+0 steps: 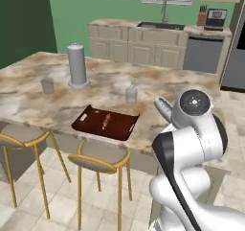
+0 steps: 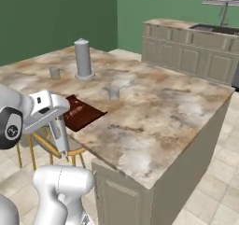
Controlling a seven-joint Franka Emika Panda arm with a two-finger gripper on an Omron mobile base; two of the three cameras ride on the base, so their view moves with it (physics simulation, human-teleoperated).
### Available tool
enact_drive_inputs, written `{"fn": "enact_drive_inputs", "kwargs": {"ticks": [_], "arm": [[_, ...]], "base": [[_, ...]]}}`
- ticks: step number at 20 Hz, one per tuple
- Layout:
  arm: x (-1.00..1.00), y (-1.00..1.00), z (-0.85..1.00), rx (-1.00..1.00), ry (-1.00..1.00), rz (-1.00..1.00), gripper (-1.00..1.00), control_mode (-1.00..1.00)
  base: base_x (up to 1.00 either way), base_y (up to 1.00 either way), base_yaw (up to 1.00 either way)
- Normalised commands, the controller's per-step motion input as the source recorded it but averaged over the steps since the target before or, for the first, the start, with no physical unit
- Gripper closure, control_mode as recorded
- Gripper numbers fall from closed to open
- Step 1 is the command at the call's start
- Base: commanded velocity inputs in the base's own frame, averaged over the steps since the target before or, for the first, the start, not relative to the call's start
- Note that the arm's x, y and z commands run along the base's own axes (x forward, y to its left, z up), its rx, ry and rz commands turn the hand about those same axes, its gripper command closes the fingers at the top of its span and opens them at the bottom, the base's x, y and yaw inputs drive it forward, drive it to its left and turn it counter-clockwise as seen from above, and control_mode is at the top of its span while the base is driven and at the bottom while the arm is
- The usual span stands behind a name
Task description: Take the tongs from the drawer on the right and place them on the dining counter next to the tray containing the kebab skewer.
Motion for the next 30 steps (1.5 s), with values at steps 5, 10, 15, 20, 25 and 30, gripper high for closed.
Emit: {"fn": "enact_drive_inputs", "kwargs": {"ticks": [5, 10, 15, 20, 25, 30], "arm": [[0.00, 0.00, 0.00, 0.00, 0.00, 0.00, 1.00, 1.00], [0.00, 0.00, 0.00, 0.00, 0.00, 0.00, 1.00, 1.00], [0.00, 0.00, 0.00, 0.00, 0.00, 0.00, 1.00, 1.00], [0.00, 0.00, 0.00, 0.00, 0.00, 0.00, 1.00, 1.00], [0.00, 0.00, 0.00, 0.00, 0.00, 0.00, 1.00, 1.00], [0.00, 0.00, 0.00, 0.00, 0.00, 0.00, 1.00, 1.00]], "base": [[0.18, 1.00, -0.45], [0.49, 0.77, -0.56], [0.17, 0.05, -0.50], [-0.06, -0.18, -0.39], [-0.04, -0.23, -0.45], [0.03, -0.38, -0.49]]}}
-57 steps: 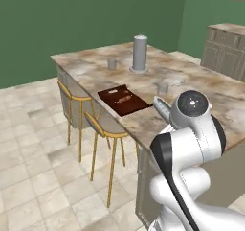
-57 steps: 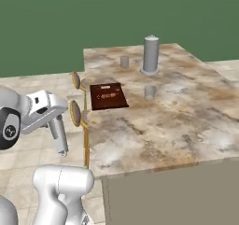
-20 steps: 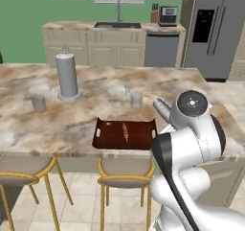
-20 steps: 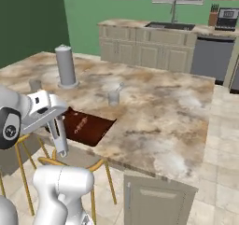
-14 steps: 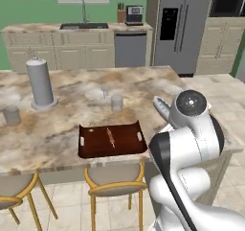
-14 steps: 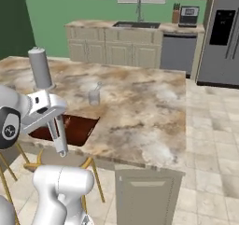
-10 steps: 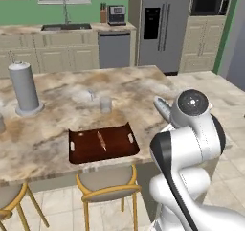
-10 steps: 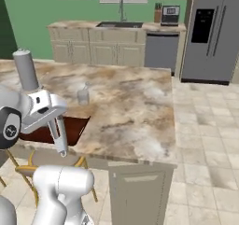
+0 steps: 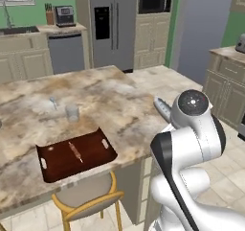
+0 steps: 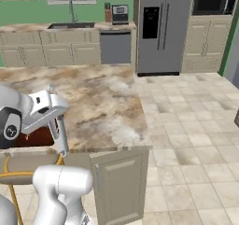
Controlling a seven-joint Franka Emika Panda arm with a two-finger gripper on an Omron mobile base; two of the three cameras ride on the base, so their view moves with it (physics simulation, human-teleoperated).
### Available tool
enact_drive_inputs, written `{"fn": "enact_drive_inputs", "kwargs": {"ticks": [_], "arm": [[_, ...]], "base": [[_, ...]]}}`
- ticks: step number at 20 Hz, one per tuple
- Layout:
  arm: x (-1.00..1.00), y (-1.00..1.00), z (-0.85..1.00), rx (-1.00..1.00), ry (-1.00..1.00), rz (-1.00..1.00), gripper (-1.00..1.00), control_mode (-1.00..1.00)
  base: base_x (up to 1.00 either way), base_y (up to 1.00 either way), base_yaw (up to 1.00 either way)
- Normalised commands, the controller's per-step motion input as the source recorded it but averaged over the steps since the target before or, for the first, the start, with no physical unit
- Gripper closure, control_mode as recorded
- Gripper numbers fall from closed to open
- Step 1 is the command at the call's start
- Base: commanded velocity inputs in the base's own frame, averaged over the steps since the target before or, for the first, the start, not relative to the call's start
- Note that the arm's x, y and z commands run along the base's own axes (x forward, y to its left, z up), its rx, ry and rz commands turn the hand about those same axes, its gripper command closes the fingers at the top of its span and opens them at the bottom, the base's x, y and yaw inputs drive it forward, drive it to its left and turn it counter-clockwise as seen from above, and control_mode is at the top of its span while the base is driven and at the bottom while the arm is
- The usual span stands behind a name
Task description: Take the tongs from the drawer on the right and place them on the dining counter next to the tray containing the kebab skewer.
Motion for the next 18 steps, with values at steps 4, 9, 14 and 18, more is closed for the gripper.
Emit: {"fn": "enact_drive_inputs", "kwargs": {"ticks": [4, 9, 14, 18], "arm": [[0.00, 0.00, 0.00, 0.00, 0.00, 0.00, 1.00, 1.00], [0.00, 0.00, 0.00, 0.00, 0.00, 0.00, 1.00, 1.00], [0.00, 0.00, 0.00, 0.00, 0.00, 0.00, 1.00, 1.00], [0.00, 0.00, 0.00, 0.00, 0.00, 0.00, 1.00, 1.00]], "base": [[-0.03, -0.10, -0.15], [0.97, 0.01, -0.17], [1.00, 0.05, -0.14], [1.00, 0.20, -0.02]]}}
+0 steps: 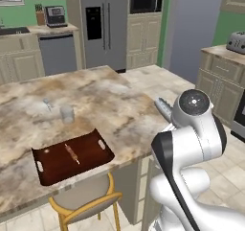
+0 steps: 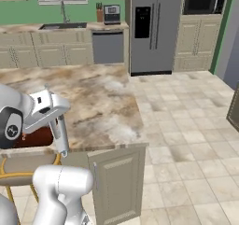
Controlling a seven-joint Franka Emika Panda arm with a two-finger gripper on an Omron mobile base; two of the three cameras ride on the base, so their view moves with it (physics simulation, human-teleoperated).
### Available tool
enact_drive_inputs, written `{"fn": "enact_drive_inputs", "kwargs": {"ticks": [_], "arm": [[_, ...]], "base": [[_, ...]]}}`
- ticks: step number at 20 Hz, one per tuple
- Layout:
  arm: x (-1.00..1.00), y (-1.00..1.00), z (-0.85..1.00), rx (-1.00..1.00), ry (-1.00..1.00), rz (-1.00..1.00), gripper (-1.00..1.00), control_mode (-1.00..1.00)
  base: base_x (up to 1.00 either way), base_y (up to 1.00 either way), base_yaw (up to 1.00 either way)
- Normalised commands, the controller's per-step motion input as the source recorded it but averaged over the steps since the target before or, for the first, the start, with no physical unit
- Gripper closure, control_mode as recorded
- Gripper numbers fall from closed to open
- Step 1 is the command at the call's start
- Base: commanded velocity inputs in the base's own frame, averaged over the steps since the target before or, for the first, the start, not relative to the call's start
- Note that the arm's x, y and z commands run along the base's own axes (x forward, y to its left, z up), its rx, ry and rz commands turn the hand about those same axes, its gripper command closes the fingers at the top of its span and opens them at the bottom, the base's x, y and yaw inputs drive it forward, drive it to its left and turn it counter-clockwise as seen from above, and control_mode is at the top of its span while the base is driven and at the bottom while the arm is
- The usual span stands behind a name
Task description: Take the tongs from the drawer on the right and place them on the dining counter next to the tray containing the kebab skewer.
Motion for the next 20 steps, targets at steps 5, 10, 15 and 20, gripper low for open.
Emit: {"fn": "enact_drive_inputs", "kwargs": {"ticks": [5, 10, 15, 20], "arm": [[0.00, 0.00, 0.00, 0.00, 0.00, 0.00, 1.00, 1.00], [0.00, 0.00, 0.00, 0.00, 0.00, 0.00, 1.00, 1.00], [0.00, 0.00, 0.00, 0.00, 0.00, 0.00, 1.00, 1.00], [0.00, 0.00, 0.00, 0.00, 0.00, 0.00, 1.00, 1.00]], "base": [[0.52, 1.00, 0.00], [-0.13, 1.00, 0.09], [-0.59, 1.00, 0.39], [0.62, 1.00, -0.05]]}}
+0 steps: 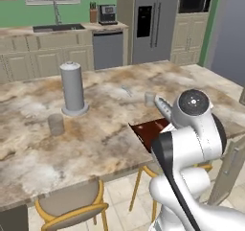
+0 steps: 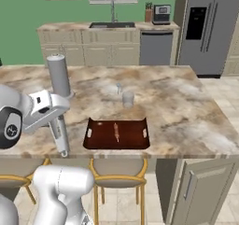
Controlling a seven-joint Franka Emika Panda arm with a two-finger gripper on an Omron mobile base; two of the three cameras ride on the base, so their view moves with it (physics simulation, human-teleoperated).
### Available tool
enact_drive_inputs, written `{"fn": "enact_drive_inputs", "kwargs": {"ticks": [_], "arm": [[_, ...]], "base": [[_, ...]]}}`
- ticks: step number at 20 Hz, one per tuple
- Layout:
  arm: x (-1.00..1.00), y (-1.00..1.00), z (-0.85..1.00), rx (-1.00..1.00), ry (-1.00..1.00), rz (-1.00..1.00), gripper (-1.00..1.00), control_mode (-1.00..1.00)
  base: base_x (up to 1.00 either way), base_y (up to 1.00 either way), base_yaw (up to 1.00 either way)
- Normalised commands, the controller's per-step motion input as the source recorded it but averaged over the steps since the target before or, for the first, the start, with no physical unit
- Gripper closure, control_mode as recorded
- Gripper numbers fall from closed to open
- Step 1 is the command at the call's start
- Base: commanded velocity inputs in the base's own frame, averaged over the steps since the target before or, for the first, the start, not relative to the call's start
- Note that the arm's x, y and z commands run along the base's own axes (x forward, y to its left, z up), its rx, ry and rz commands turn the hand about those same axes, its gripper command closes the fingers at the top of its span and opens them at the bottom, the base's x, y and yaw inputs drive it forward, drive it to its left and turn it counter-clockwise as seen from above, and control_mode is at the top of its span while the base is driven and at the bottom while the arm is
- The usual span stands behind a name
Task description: Take the tongs from the drawer on the right and place them on the dining counter next to the tray containing the kebab skewer.
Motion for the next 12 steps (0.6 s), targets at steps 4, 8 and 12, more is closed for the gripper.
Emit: {"fn": "enact_drive_inputs", "kwargs": {"ticks": [4, 8, 12], "arm": [[0.00, 0.00, 0.00, 0.00, 0.00, 0.00, 1.00, 1.00], [0.00, 0.00, 0.00, 0.00, 0.00, 0.00, 1.00, 1.00], [0.36, 0.14, 0.00, 0.31, 0.10, -0.05, 1.00, -1.00]], "base": [[1.00, 1.00, -0.22], [0.81, 0.37, -0.24], [0.14, 0.01, -0.04]]}}
